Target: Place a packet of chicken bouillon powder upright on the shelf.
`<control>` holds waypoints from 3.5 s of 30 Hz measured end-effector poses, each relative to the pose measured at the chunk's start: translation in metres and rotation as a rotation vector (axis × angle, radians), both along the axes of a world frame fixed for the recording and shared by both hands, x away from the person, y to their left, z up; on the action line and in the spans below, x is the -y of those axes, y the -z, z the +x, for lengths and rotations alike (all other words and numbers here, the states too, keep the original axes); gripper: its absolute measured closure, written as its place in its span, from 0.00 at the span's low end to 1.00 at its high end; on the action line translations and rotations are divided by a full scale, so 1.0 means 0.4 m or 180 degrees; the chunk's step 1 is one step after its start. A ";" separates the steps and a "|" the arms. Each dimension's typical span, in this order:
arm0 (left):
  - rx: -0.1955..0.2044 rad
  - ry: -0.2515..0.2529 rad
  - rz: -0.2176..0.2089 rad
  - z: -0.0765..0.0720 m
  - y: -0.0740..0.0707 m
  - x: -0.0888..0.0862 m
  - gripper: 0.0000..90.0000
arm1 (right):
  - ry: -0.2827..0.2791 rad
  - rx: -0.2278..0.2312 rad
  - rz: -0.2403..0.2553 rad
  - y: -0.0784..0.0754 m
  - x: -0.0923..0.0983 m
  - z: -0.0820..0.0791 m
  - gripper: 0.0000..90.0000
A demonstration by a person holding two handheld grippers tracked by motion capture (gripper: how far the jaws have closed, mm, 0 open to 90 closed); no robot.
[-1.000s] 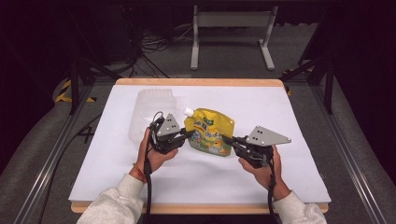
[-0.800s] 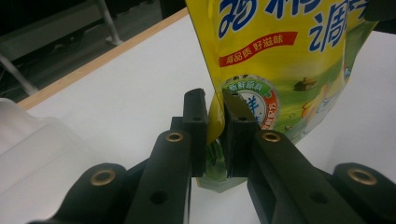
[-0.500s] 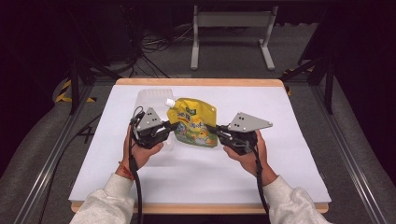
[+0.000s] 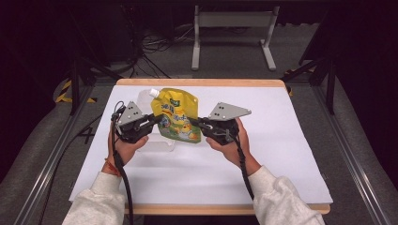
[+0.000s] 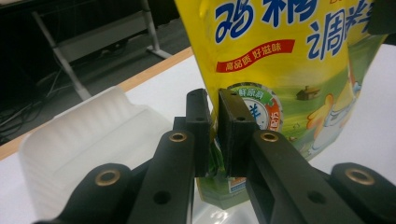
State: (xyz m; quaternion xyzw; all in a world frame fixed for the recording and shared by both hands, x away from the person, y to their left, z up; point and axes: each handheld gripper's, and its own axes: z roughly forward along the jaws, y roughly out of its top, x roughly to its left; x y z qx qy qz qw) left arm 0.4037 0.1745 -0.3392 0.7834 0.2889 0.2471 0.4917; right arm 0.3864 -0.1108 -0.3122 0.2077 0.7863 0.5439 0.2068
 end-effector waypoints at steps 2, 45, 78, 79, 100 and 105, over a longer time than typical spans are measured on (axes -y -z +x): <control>0.0017 -0.0062 -0.0022 0.003 0.001 -0.007 0.93 | -0.0018 -0.0004 -0.0025 0.003 -0.016 0.006 1.00; 0.0114 -0.0580 -0.0273 0.064 0.054 -0.143 0.98 | -0.0084 -0.0024 0.0059 0.054 -0.188 0.138 1.00; -0.0154 -0.0562 0.0025 0.082 0.135 -0.139 0.98 | 0.0008 -0.0215 -0.0152 0.164 -0.212 0.150 1.00; -0.0155 -0.0552 -0.0008 0.082 0.137 -0.143 0.98 | 0.0008 -0.0215 -0.0152 0.164 -0.212 0.150 1.00; -0.0136 -0.0616 -0.0160 0.070 0.150 -0.146 0.95 | 0.0089 -0.0248 -0.0317 0.177 -0.213 0.147 0.99; -0.0133 -0.0651 -0.0149 0.069 0.149 -0.143 0.94 | 0.0149 -0.0176 -0.0363 0.175 -0.216 0.141 0.98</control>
